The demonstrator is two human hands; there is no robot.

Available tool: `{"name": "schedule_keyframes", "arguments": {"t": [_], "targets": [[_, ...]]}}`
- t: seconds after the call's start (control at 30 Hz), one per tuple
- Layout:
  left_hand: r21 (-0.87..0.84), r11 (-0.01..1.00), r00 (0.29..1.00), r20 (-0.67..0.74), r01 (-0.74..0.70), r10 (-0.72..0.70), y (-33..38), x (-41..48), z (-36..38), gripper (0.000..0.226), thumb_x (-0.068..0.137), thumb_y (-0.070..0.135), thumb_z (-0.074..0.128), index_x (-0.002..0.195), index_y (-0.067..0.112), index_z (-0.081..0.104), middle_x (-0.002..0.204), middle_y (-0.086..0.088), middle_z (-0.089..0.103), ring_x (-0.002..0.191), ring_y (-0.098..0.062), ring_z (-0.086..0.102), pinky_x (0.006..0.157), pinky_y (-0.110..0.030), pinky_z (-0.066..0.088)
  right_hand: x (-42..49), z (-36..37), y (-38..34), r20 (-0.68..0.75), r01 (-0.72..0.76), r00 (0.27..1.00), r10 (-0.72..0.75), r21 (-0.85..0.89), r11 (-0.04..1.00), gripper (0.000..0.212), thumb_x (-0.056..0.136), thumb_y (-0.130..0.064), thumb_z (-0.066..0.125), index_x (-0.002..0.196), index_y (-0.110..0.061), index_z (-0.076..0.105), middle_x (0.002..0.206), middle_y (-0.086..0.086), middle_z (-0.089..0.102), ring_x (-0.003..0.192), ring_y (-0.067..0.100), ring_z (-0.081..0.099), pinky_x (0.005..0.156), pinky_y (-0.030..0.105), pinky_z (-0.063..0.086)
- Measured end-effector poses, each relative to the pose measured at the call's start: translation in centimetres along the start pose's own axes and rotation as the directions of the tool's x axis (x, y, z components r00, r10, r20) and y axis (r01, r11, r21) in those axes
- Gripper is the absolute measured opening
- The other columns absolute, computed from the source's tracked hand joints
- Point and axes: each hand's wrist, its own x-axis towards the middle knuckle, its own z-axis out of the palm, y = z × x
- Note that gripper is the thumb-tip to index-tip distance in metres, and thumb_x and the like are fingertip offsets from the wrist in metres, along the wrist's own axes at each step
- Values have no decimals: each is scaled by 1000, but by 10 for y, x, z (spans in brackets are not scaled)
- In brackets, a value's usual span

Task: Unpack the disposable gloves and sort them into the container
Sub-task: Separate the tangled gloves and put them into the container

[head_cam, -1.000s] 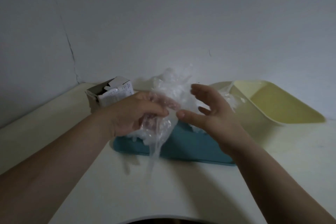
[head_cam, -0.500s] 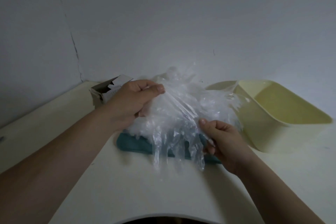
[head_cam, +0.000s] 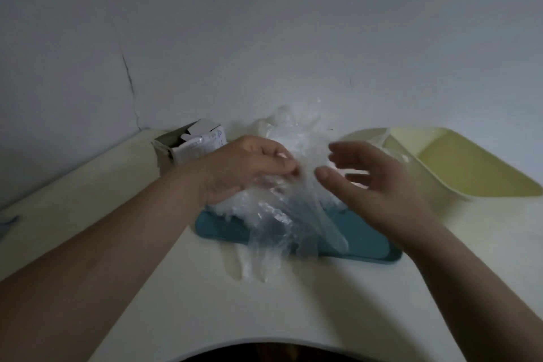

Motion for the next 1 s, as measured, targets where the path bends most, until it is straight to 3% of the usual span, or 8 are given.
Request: {"name": "schedule_keyframes", "arguments": {"t": [0.1,0.2,0.3,0.4,0.63,0.77,0.87,1.0], "targets": [[-86,994,994,79,-72,79,3,0,10,14,93,12,68,98,2,75,107,-21,74,106,-34,69,102,-46,51,7,9,9,293,-138,955,48,297,945,61,81,-51,83,130,-18,68,118,-3,76,111,14,72,99,39,56],[-127,986,994,1,-110,111,5,-1,12,6,94,15,71,90,13,75,89,-2,72,91,-17,65,83,-30,53,-2,14,34,396,-258,915,78,427,866,60,82,-55,79,104,1,72,88,14,71,76,30,64,70,42,53],[-61,993,992,-80,-105,100,0,-1,8,9,101,16,65,99,12,72,97,-10,76,94,-31,70,83,-42,56,-12,15,47,296,-341,929,221,455,823,70,80,-65,76,70,0,53,57,12,41,50,22,32,51,32,31],[30,997,986,-149,-74,78,-3,-1,2,15,103,15,61,108,2,67,96,-19,78,78,-32,74,64,-35,61,-20,16,54,200,-416,909,365,448,791,55,81,-59,73,65,-12,48,51,6,30,42,14,22,44,20,21],[123,991,943,-317,-60,97,-8,-5,-22,15,103,16,63,110,8,73,94,-12,79,63,-20,68,56,-30,54,-35,8,59,-2,-375,909,416,428,822,56,85,-57,70,62,-11,47,56,10,37,44,18,30,42,25,26],[155,988,982,-183,-28,57,-6,-11,-20,14,100,18,66,108,11,75,96,-13,80,62,-21,66,56,-30,52,-30,5,42,-123,-127,976,181,355,926,62,85,-57,75,75,1,57,64,12,64,57,24,59,56,39,50],[137,988,997,-20,-70,73,-3,-11,0,12,99,15,68,107,11,76,96,-17,79,65,-25,67,58,-32,55,-15,4,20,111,-104,991,71,324,940,51,75,-58,81,110,-20,75,102,1,79,99,18,74,90,39,58],[220,971,992,-65,-93,110,-4,-2,20,11,97,12,72,106,10,78,81,-12,77,64,-25,68,63,-37,58,5,14,12,477,-344,870,124,407,846,43,87,-34,82,111,2,74,113,27,73,103,42,69,98,52,54]]}}
